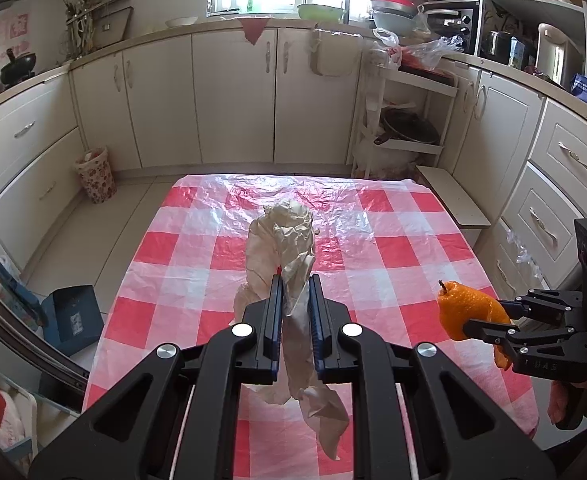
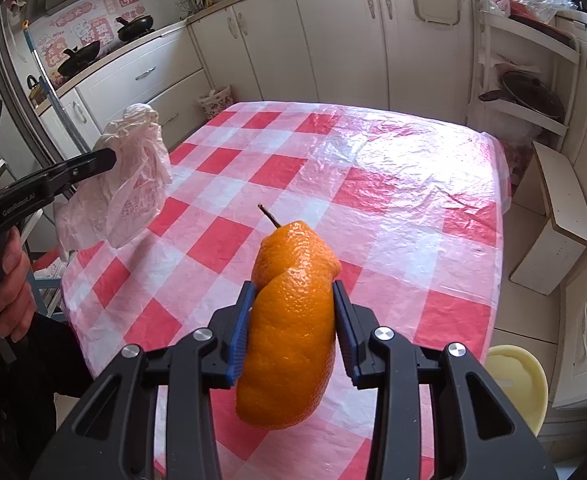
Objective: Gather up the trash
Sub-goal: 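Carry the orange to the yellow bucket and open the right tool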
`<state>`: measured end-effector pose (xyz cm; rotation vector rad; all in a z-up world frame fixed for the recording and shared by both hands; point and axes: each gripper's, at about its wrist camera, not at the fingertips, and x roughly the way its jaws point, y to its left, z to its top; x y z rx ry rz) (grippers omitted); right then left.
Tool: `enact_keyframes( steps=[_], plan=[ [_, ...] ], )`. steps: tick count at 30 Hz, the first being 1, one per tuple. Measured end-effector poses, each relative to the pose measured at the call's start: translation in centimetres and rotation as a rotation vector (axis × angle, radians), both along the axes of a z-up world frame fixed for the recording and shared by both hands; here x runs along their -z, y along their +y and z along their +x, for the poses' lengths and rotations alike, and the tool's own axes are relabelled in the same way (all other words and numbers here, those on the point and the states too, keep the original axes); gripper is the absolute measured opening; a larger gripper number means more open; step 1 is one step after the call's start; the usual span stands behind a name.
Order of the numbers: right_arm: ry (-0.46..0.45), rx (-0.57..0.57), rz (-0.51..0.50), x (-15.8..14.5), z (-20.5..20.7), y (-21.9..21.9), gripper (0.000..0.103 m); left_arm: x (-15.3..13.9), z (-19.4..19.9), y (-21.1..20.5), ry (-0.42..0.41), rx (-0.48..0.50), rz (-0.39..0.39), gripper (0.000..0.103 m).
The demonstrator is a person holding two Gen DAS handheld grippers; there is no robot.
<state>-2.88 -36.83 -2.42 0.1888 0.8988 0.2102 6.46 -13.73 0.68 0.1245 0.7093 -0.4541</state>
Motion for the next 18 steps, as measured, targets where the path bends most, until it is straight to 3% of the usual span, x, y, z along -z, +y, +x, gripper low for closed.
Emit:
enact_keyframes(
  steps=[10, 18],
  plan=[
    [0.061, 0.305, 0.001, 1.3, -2.6, -7.8, 0.039, -0.6, -1.2, -1.9, -0.014, 0.042, -0.012, 0.012],
    [0.228, 0.569, 0.022, 6.0, -5.9, -15.3, 0.04, -0.2, -1.9, -4.0, -0.013, 0.061, -0.003, 0.012]
  ],
)
